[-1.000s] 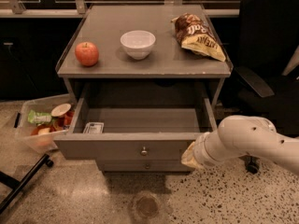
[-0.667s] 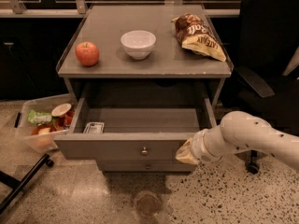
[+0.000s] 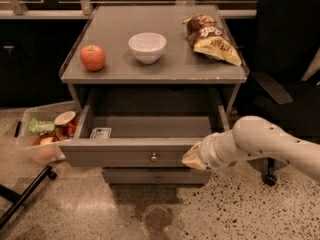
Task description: Close top drawer
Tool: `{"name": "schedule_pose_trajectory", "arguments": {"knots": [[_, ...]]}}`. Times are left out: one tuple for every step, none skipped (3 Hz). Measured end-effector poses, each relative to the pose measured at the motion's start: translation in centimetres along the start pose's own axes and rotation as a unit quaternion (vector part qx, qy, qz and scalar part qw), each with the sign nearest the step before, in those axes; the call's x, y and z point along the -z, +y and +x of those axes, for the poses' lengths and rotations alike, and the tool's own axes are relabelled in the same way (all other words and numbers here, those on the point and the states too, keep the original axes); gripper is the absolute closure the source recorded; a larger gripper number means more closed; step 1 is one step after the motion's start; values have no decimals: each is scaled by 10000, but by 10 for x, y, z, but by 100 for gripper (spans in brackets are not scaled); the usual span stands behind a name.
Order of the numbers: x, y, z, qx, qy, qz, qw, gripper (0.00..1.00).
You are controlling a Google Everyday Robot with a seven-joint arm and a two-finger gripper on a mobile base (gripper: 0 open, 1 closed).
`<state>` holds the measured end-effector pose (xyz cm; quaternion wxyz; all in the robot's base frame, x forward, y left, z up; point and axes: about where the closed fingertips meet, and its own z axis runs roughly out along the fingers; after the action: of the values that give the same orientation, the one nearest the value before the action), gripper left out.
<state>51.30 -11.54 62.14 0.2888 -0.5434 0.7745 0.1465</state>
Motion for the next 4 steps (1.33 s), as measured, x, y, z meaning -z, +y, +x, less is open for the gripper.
{"name": "schedule_pose_trajectory", "arguments": {"knots": [[-3,-8,-9,-114,-57,130,9998,100],[-8,-16,-16,-238,-75,268,9993,100],[-14,-26,-19,-315,-44,421,9986,81],[-20,-36,-23,-464,-28,592,9972,58]]}}
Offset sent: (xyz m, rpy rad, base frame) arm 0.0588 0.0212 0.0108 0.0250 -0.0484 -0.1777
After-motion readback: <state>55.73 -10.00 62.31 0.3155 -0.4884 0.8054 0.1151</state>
